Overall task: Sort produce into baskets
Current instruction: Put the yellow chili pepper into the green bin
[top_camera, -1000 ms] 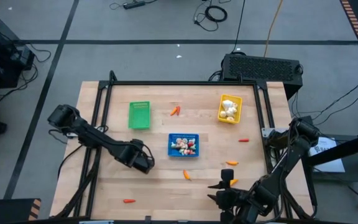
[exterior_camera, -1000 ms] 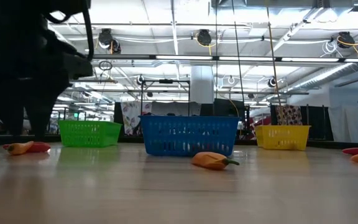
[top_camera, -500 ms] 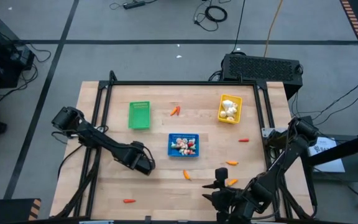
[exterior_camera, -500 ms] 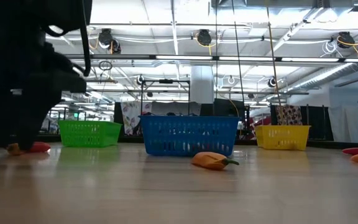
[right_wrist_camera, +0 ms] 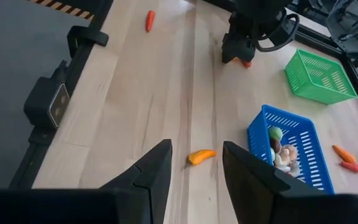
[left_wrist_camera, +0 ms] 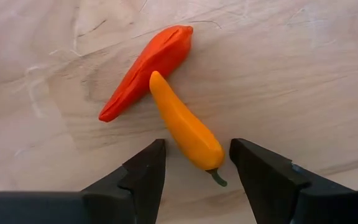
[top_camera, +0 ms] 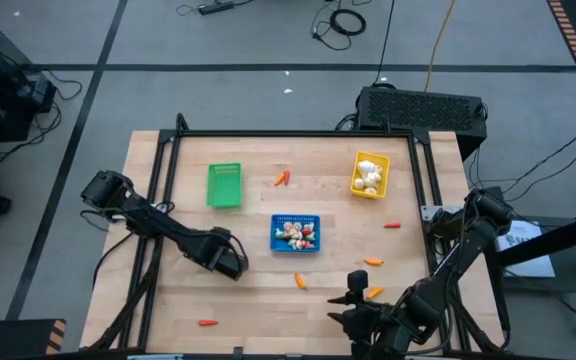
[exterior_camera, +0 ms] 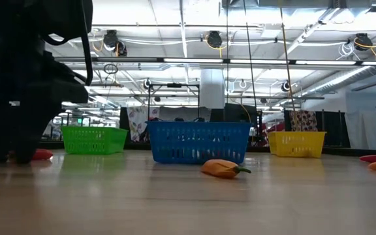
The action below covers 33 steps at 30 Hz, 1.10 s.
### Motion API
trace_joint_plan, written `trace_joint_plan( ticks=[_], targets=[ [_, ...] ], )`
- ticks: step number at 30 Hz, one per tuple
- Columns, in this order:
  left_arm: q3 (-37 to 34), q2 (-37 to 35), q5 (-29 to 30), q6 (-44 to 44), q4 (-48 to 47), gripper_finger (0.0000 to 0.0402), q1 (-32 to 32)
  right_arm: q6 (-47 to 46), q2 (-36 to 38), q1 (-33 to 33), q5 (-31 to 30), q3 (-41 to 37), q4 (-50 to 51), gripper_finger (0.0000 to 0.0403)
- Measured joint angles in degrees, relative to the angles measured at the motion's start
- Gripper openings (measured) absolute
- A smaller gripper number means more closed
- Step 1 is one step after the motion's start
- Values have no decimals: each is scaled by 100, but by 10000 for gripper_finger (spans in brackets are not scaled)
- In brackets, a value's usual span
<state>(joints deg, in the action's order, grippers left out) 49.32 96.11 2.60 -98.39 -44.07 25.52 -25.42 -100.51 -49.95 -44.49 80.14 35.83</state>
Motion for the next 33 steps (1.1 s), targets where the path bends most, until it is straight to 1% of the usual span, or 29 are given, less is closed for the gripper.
trace_joint_plan(
  ticks=[3,6,7,9,12,15,18,24,26,28,33],
  targets=[
    [0,6,-63,165,11,175,-7,1,0,0,2,0,-12,135],
    [0,9,-45,280,42,137,-7,-118,0,-4,16,0,-20,135],
    [0,9,-43,306,53,123,-16,-192,0,-16,105,0,-19,135],
    [2,9,-61,455,73,94,-47,-375,0,-36,371,1,-20,135],
    [-2,-62,-62,729,66,57,-80,-764,0,-67,966,2,-15,135],
    [-12,-253,-59,1033,-5,34,-188,-1272,0,-136,1462,2,-9,135],
    [111,-521,156,1388,-338,28,-372,-1717,0,-263,1504,2,-7,134],
    [403,-1125,651,2361,-929,26,-923,-2514,0,-533,1255,2,-7,134],
    [433,-1374,805,2697,-1155,25,-1238,-2774,0,-617,1081,2,-8,134],
    [424,-1537,816,3077,-1434,25,-1639,-3054,0,-698,952,2,-9,134],
    [424,-1859,819,4040,-1526,25,-2627,-3530,-55,-886,728,4,-82,134]
  ],
)
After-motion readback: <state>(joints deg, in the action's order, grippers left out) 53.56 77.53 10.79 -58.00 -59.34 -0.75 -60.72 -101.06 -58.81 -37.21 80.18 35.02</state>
